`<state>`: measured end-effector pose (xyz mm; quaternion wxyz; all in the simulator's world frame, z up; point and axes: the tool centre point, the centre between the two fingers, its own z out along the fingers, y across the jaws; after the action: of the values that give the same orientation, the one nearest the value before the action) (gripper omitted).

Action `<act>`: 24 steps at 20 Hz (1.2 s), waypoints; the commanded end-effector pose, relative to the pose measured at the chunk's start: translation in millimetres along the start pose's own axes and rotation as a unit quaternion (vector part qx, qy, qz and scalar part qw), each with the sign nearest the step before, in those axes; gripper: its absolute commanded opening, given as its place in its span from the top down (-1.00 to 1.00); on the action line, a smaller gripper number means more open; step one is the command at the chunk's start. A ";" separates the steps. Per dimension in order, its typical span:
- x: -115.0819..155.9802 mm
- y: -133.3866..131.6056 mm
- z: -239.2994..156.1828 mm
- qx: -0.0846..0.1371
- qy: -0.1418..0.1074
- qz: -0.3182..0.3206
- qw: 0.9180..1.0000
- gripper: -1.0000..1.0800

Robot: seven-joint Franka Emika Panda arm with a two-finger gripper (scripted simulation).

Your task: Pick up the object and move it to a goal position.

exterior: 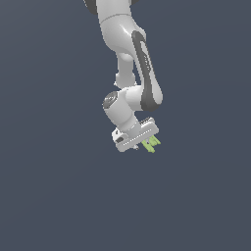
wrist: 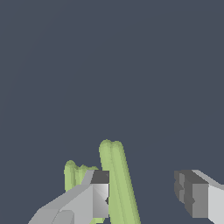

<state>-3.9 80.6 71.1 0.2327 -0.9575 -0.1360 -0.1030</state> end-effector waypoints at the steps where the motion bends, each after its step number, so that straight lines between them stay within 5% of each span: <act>1: -1.7 -1.8 6.0 0.012 0.013 -0.007 1.000 -0.23; 13: -7.2 -8.1 21.8 0.044 0.062 -0.026 0.997 -0.23; 24: -8.3 -9.4 24.3 0.049 0.072 -0.029 0.996 -0.23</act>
<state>-11.4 98.1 51.8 0.2850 -0.9308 -0.1513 -0.1717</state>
